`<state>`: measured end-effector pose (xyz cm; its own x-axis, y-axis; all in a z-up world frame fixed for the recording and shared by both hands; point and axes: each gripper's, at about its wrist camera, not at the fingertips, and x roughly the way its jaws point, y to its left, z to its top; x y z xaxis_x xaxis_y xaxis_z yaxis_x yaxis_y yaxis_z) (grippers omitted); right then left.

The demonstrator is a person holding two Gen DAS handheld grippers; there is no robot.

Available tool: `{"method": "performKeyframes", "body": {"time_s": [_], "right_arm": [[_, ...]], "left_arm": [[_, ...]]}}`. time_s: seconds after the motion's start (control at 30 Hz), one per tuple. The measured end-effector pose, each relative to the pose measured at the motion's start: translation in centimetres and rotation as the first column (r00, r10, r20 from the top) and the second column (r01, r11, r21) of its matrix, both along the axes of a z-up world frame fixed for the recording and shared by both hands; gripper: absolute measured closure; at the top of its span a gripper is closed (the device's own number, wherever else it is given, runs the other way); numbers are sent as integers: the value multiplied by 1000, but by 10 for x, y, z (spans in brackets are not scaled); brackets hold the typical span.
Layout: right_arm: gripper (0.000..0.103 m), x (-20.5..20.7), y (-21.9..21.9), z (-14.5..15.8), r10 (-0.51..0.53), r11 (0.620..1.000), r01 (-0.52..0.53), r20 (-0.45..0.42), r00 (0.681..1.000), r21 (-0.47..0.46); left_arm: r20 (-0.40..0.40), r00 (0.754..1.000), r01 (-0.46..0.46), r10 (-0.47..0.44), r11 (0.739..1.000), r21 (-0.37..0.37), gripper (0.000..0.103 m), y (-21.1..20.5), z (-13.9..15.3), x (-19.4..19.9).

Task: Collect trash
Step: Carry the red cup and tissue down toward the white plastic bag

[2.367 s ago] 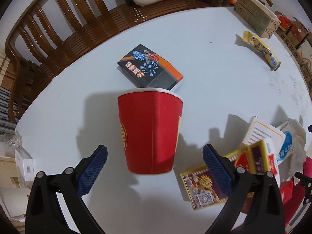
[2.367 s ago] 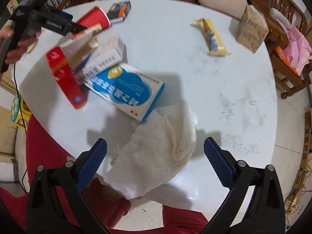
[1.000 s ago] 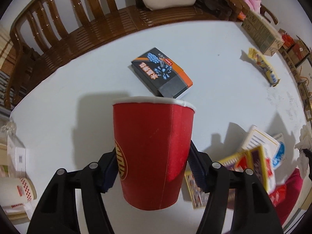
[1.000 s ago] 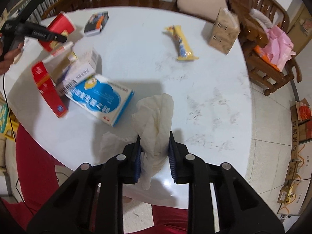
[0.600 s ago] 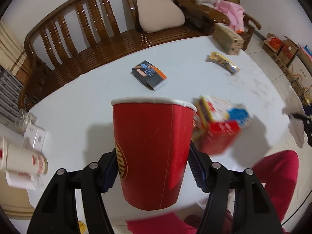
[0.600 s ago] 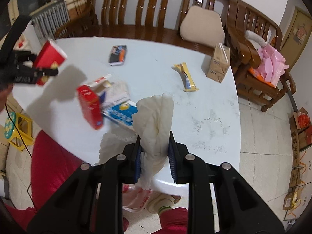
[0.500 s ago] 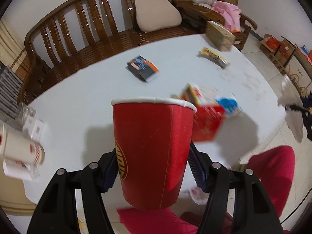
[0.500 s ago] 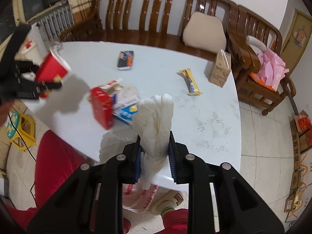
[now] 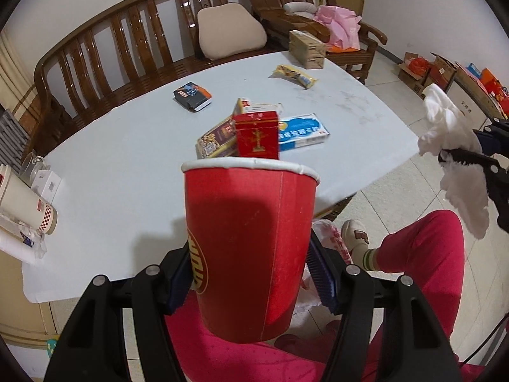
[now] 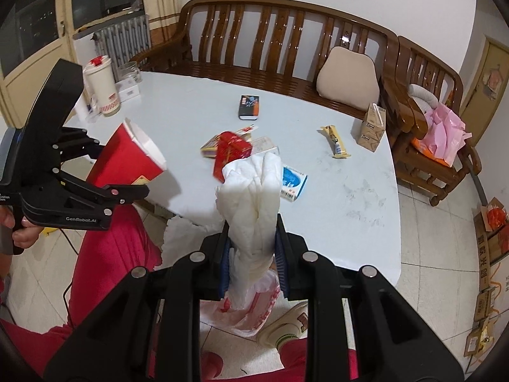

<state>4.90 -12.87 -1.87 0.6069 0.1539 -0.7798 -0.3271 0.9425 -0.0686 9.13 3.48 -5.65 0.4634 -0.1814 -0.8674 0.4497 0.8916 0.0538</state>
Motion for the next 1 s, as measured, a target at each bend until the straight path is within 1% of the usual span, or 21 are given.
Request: {"method": "performKeyframes", "body": {"time_s": [0.2,0.53,0.83,1.0], "right_arm": [[79,-26,5,-3,10,1000,-10,1,1000,-14],[79,-44,13,-35,24,1000,-24,-49,999,2],[79,-42,12,-69,1,1000,0,-99,995,13],[79,-38,8,-89,-16,1000,17,-120,993,0]], "left_arm": [[12,1000,13,-13,1000,2,41,-3,-3,-25],[-19,999,26,-26,1000,-8,41,-16,-28,-51],[-93,995,33,-37,998,-44,41,-28,-66,-49],[-122,992,35,-37,999,-20,41,-34,-90,-48]]}}
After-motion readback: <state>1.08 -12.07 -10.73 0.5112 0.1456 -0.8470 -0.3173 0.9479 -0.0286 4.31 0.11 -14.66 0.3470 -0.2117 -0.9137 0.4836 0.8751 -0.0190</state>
